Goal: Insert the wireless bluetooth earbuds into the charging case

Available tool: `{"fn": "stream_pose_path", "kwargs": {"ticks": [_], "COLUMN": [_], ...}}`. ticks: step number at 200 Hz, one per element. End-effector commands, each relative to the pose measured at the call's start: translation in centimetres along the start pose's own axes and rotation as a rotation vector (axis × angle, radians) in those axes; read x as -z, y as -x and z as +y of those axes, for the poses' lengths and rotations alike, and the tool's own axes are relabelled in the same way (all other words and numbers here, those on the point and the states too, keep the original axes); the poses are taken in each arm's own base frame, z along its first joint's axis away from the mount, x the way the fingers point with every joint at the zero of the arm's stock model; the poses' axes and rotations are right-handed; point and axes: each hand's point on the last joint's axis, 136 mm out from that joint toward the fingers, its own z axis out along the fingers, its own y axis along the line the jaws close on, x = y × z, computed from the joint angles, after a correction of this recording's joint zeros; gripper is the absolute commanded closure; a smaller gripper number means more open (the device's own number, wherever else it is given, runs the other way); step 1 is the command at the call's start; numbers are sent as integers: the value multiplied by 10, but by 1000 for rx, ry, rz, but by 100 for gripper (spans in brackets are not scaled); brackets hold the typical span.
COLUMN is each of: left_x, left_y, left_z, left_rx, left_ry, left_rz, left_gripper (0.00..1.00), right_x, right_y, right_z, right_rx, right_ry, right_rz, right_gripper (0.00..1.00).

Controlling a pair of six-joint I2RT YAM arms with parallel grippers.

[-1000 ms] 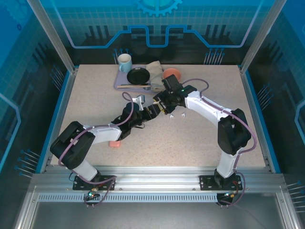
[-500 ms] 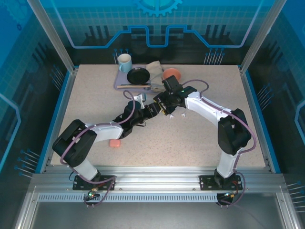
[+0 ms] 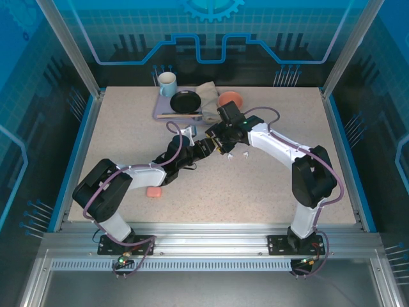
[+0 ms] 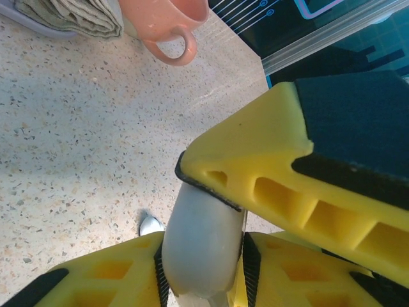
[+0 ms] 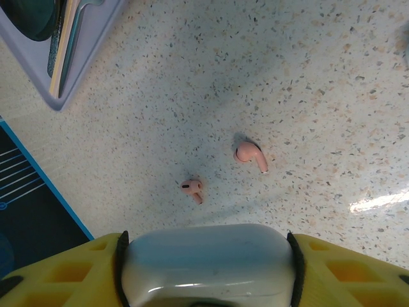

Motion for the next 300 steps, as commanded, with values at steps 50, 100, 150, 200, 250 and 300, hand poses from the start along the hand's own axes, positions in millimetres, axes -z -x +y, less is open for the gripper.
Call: {"fn": "stream_pose_path", "kwargs": {"ticks": [50, 100, 150, 200, 250, 300], "left_x": [-6, -7, 4, 32, 51, 47], "left_y": [9, 9, 4, 14, 24, 23], "left_z": [-18, -22, -44, -70, -81, -87], "left_rx": [-18, -5, -62, -207, -216, -212], "left_ry": [-40, -52, -81, -182, -319, -347], "left_rz": [-18, -5, 92, 286, 452, 503], "left_gripper": [78, 91, 97, 98, 99, 98], "right_x": [13, 17, 74, 119, 151, 142], "right_y": [-7, -2, 67, 93, 33, 0], "right_z": [7, 17, 33, 6, -5, 9], "right_rx": [-7, -11, 87, 501, 906, 990], "right_ry": [44, 84, 223, 421, 660, 727], "right_rz": [12, 5, -129, -174, -116, -27], "right_gripper": [47, 42, 23, 20, 21, 25]}}
